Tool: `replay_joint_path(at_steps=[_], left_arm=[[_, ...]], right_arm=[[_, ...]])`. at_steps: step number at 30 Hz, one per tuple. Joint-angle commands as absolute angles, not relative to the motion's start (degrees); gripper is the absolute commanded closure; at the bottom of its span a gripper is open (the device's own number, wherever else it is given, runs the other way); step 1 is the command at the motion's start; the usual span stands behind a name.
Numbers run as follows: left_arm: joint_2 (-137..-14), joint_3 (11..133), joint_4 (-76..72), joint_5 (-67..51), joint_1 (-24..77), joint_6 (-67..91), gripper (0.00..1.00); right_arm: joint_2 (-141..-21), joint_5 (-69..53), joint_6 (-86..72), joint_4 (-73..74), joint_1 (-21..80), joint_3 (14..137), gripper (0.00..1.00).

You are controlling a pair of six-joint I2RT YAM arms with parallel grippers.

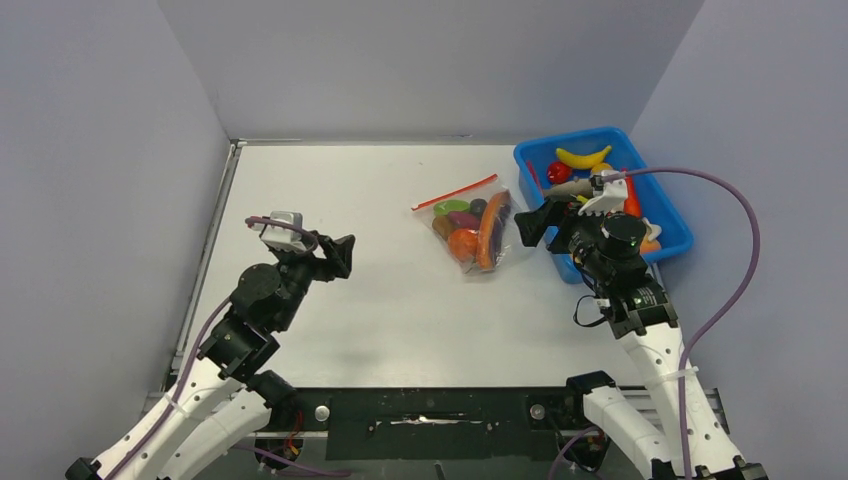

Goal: Place the food in the zip-top bag and seal the zipper
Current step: Reset both arms

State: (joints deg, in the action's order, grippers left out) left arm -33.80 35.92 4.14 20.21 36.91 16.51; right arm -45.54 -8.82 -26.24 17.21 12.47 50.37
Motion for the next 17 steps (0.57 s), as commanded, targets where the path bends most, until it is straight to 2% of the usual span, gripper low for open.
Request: replay_joint_path(at_steps=[1,17], left_arm=[[-33.7,40.4,3.3,18.4,36.6,18.3,0.25],[-34.8,41.4,4.4,19.0,36.6,18.4,0.24]], right_arm=[[-44.1,-3.7,-29.4,20.5,12.8,50.8,0.03],[-42.6,-5.1,-29.4,20.0,12.8,49.4,0.02]])
